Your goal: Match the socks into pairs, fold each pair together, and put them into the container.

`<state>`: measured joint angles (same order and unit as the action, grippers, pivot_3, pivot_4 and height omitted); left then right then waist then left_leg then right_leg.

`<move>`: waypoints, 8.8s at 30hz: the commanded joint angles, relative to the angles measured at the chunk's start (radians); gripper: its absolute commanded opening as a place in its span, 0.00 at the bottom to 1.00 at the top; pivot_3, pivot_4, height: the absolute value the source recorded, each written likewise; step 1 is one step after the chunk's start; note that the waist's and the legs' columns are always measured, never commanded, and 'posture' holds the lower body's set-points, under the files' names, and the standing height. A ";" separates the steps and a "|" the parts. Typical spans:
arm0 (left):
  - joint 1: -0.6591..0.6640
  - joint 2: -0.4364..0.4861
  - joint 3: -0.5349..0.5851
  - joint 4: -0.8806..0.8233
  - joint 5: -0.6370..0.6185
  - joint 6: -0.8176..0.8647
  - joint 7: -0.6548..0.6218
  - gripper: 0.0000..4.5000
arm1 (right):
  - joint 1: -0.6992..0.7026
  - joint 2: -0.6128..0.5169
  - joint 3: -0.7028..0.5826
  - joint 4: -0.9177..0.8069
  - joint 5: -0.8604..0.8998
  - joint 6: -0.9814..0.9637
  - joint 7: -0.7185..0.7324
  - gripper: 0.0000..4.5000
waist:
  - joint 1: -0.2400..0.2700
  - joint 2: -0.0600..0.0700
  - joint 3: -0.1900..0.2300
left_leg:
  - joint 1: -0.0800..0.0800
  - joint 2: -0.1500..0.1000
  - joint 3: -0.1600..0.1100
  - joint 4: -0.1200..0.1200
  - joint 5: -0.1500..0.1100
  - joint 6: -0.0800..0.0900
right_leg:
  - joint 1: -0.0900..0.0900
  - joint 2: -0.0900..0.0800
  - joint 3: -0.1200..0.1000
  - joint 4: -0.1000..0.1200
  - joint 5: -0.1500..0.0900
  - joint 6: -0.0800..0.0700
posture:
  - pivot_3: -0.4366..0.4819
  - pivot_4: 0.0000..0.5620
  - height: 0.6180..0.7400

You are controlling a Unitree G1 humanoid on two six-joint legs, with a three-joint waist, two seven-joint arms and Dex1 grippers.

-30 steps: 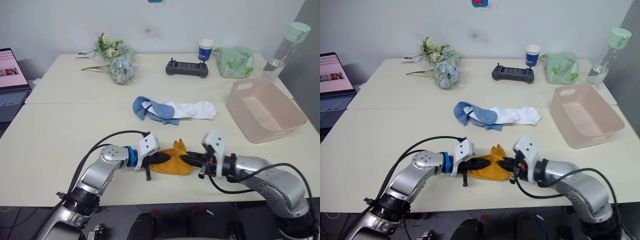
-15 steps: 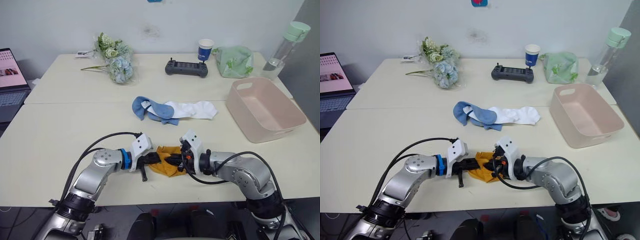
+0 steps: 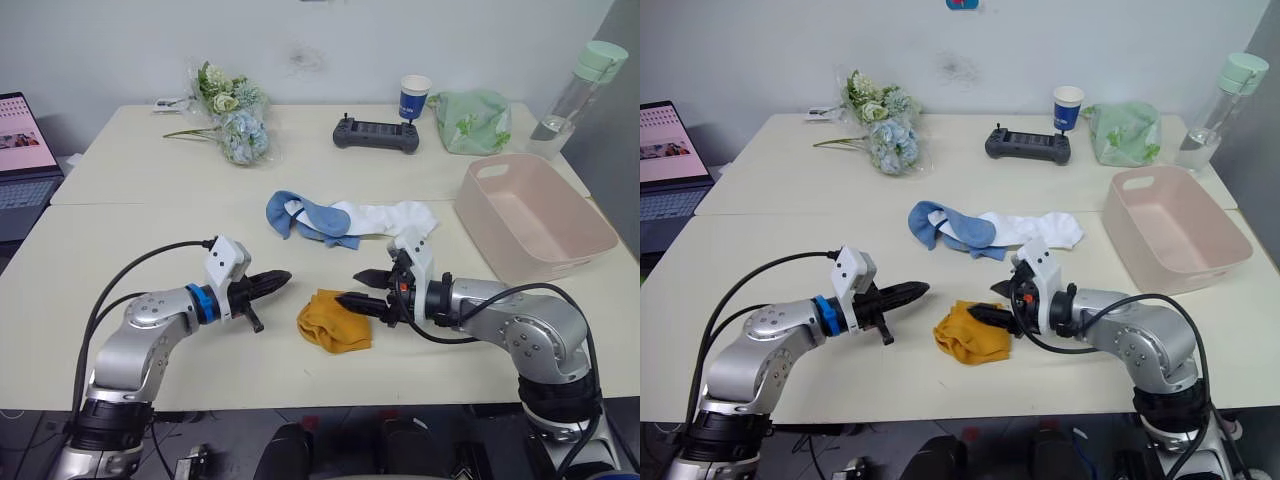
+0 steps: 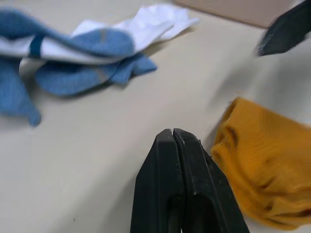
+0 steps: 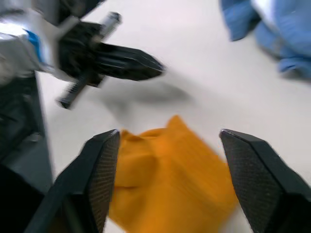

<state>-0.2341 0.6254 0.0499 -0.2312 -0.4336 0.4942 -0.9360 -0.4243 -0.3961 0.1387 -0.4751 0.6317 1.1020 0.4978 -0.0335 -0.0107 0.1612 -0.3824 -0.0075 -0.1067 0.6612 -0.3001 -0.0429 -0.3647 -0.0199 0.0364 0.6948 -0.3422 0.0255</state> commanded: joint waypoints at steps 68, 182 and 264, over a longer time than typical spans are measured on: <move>-0.042 0.076 -0.317 0.169 0.250 -0.301 -0.230 0.00 | 0.149 -0.108 0.011 -0.035 -0.277 -0.218 0.131 0.01 | 0.001 -0.001 0.000 | -0.002 0.000 0.002 0.001 0.000 0.000 | -0.004 0.001 0.002 0.003 0.000 0.000 | 0.48 0.27 1.00; -0.657 -0.264 -0.218 -0.005 -0.179 0.355 0.030 1.00 | -0.530 -0.559 0.247 1.182 -1.160 -1.389 0.164 0.22 | -0.022 0.000 0.004 | -0.003 0.002 0.023 0.001 0.002 -0.004 | -0.008 0.000 0.008 0.003 0.000 0.000 | 0.48 0.27 1.00; -0.574 -0.135 0.031 1.053 0.220 -0.436 0.053 0.09 | 0.317 -0.073 0.024 -0.234 -0.388 -0.532 0.072 1.00 | -0.011 -0.005 0.001 | -0.004 0.000 0.007 0.004 0.003 -0.004 | -0.008 0.001 0.001 0.008 0.000 0.000 | 0.48 0.27 1.00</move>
<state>-0.8089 0.4683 0.0744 0.8632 -0.2185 0.0845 -0.8664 -0.1057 -0.4635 0.1640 -0.6714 0.2502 0.5940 0.5796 -0.0442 -0.0153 0.1621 -0.3859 -0.0073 -0.0998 0.6652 -0.2976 -0.0468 -0.3733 -0.0189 0.0372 0.7035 -0.3418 0.0259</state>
